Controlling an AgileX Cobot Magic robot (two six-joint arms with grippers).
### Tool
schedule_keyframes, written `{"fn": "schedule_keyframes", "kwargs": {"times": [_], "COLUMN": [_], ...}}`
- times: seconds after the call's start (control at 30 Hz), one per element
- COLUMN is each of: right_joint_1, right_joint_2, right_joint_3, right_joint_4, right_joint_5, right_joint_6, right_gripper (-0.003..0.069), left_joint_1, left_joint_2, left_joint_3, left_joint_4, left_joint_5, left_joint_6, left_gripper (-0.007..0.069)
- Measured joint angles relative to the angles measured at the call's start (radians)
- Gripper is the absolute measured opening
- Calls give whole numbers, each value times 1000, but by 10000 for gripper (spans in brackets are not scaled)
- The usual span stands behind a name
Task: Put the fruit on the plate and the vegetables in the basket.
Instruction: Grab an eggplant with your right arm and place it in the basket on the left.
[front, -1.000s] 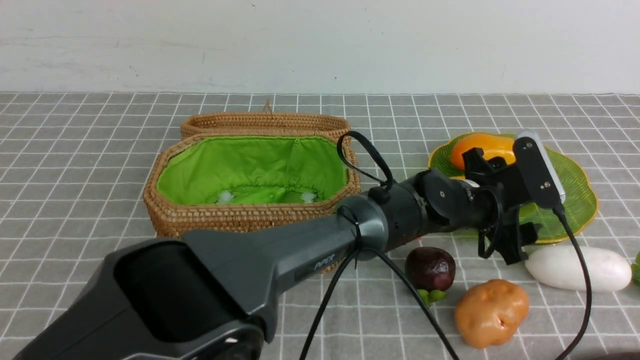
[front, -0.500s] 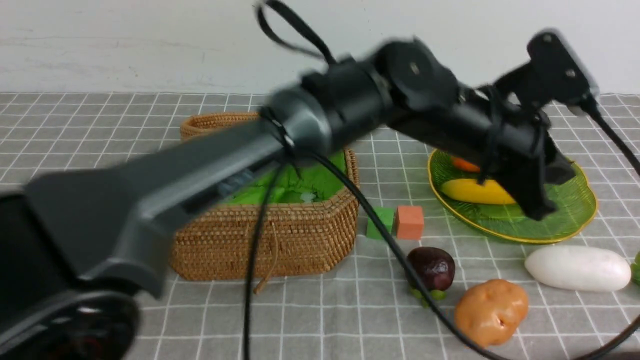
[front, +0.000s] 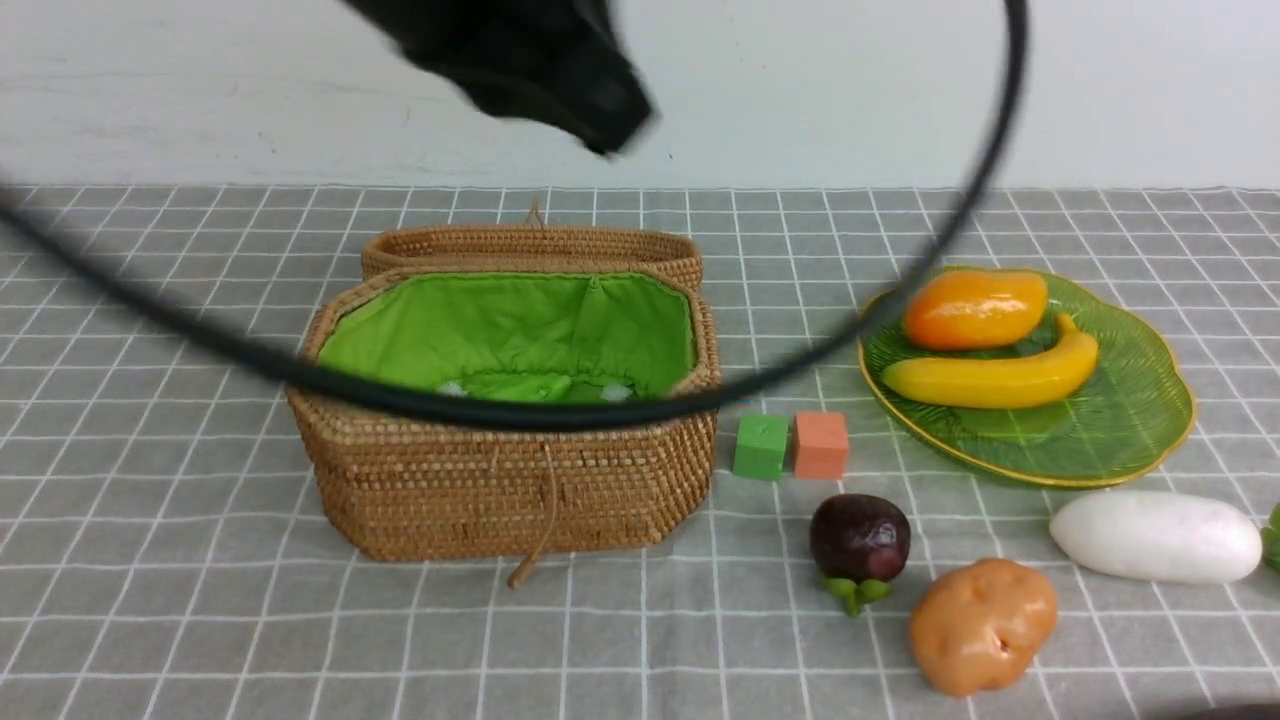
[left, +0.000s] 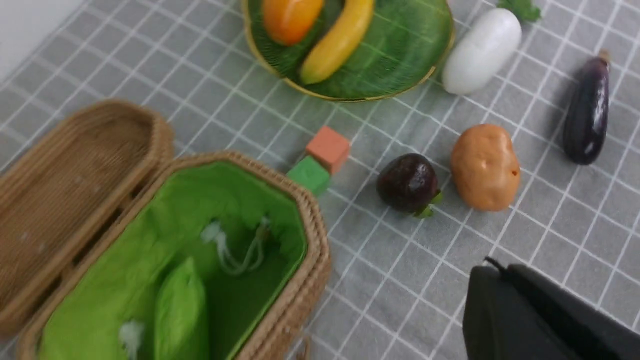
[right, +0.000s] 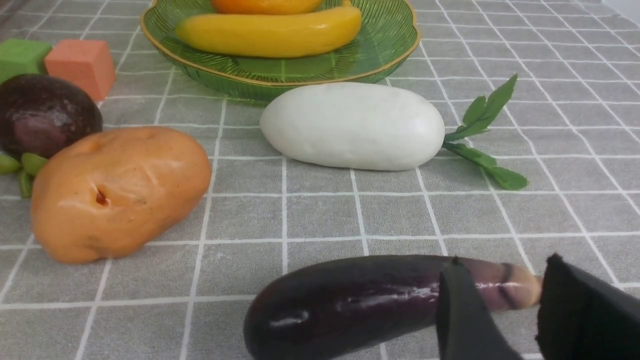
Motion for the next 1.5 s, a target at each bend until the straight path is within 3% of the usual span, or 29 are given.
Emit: {"fn": "schedule_keyframes", "kwargs": {"times": [0.1,0.23,0.4,0.5,0.63,0.83,1.3,1.5], "right_joint_1": [0,0,0,0,0,0,0,0], "right_joint_2": [0,0,0,0,0,0,0,0], "right_joint_3": [0,0,0,0,0,0,0,0], "right_joint_4": [0,0,0,0,0,0,0,0], "right_joint_5": [0,0,0,0,0,0,0,0], "right_joint_6": [0,0,0,0,0,0,0,0], "right_gripper": [241,241,241,241,241,241,241,241], "left_joint_1": [18,29,31,31,31,31,31,35], "left_joint_2": [-150,-452,-771,-955,-1032,-1035,-1035,-1058], "left_joint_3": [102,387,728,993,1157,1197,1197,1247], "left_joint_4": [74,208,248,285,297,285,285,308], "left_joint_5": [0,0,-91,-222,-274,-345,-347,-502], "left_joint_6": [-62,-159,-295,-471,-599,-633,-643,-648], "left_gripper": [-13,-13,-13,-13,-13,-13,-13,-13]}}
